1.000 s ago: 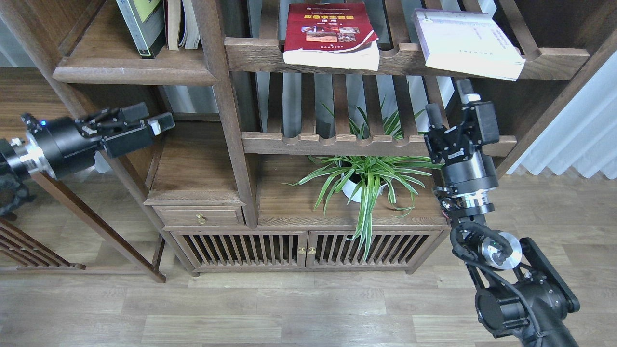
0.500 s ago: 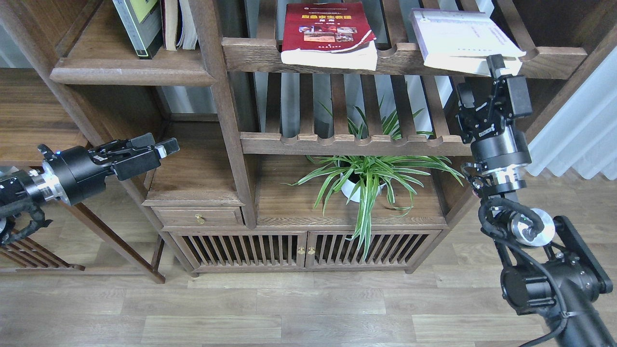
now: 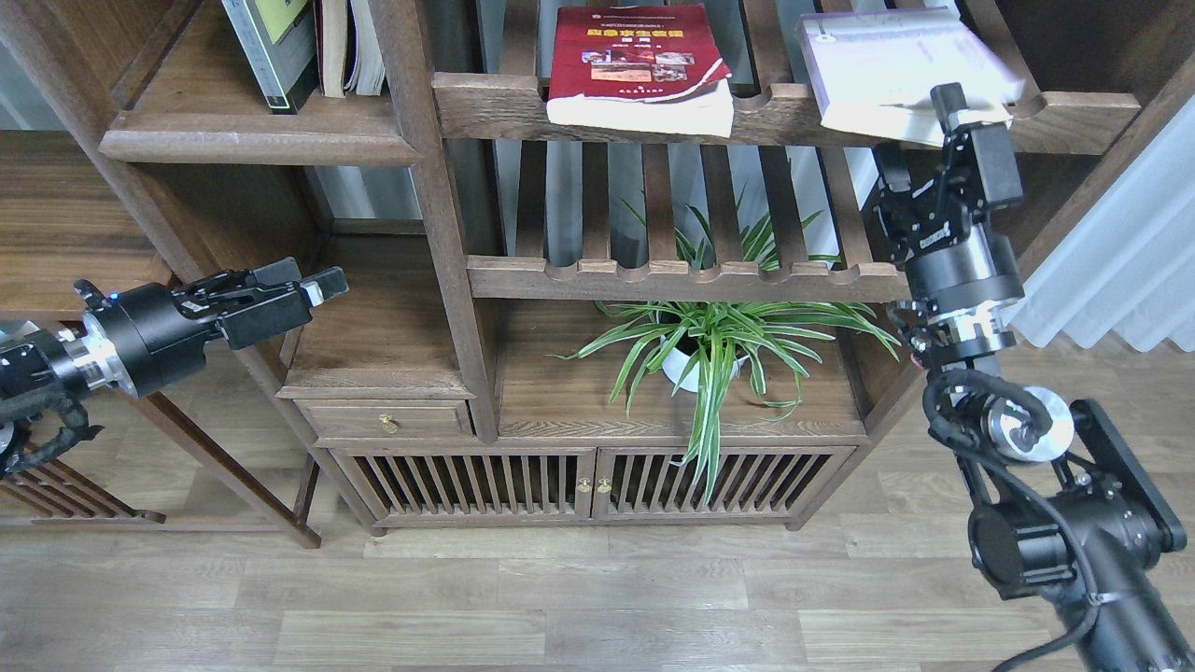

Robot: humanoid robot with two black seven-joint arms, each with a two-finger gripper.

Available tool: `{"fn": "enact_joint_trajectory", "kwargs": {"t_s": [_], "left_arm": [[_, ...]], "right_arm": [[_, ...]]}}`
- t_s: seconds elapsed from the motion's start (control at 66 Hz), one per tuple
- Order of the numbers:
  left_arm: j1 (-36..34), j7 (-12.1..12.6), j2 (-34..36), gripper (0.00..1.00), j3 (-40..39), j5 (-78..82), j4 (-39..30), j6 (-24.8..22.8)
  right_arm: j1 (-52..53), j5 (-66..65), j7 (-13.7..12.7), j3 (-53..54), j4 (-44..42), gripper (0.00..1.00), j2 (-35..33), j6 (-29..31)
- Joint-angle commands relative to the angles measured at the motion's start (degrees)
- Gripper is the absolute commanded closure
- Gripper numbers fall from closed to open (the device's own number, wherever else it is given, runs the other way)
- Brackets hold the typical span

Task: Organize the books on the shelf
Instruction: 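Grasp the white book with the right gripper and pull it off the shelf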

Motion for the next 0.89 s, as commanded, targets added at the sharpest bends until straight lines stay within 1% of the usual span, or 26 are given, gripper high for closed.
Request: {"fn": "enact_joint_trajectory", "kwargs": {"t_s": [0.0, 0.152, 0.167, 0.227, 0.303, 0.379, 0.47, 0.576, 0.758, 0.834, 0.879], "left_arm": [[0.04, 0.00, -0.06, 0.00, 0.54, 0.09, 0.00, 0.00], [0.04, 0.00, -0.24, 0.00, 0.71, 0.17, -0.09, 0.00], [0.04, 0.00, -0.32, 0.00, 0.71, 0.17, -0.09, 0.00], [0.04, 0.00, -0.32, 0.00, 0.62, 0.17, -0.09, 0.00], [0.04, 0.00, -0.32, 0.00, 0.71, 0.17, -0.09, 0.00], [0.04, 0.00, -0.24, 0.00, 0.71, 0.17, -0.09, 0.00], [0.04, 0.00, -0.24, 0.00, 0.62, 0.17, 0.00, 0.00], [0.04, 0.00, -0.24, 0.00, 0.62, 0.17, -0.09, 0.00], [0.04, 0.00, -0.32, 0.00, 0.62, 0.17, -0.09, 0.00], [0.04, 0.00, -0.32, 0.00, 0.62, 0.17, -0.09, 0.00], [0.04, 0.00, -0.32, 0.00, 0.62, 0.17, -0.09, 0.00]], "right_arm": [[-0.38, -0.14, -0.09, -0.09, 0.34, 0.01, -0.32, 1.45], [1.73, -0.23, -0.08, -0.18, 0.35, 0.01, -0.93, 0.31], [2.95, -0.40, 0.00, -0.09, 0.26, 0.02, -1.11, -1.35], [4.19, -0.41, 0.00, -0.01, 0.17, 0.02, -1.11, -3.64], [4.72, -0.41, 0.00, 0.08, 0.08, 0.03, -1.11, -5.41], [4.81, -0.41, 0.00, 0.08, 0.08, 0.06, -1.02, -6.37], [4.81, -0.41, 0.09, 0.17, -0.01, 0.16, -1.02, -6.55], [4.81, -0.41, 0.09, 0.61, -0.01, 0.23, -1.11, -6.55], [4.81, -0.41, 0.71, 0.87, -0.01, 0.29, -1.46, -6.55], [4.81, -0.41, 0.71, 0.79, -0.01, 0.32, -1.81, -6.55], [4.81, -0.41, 0.71, 0.79, -0.01, 0.36, -1.90, -6.55]]}}
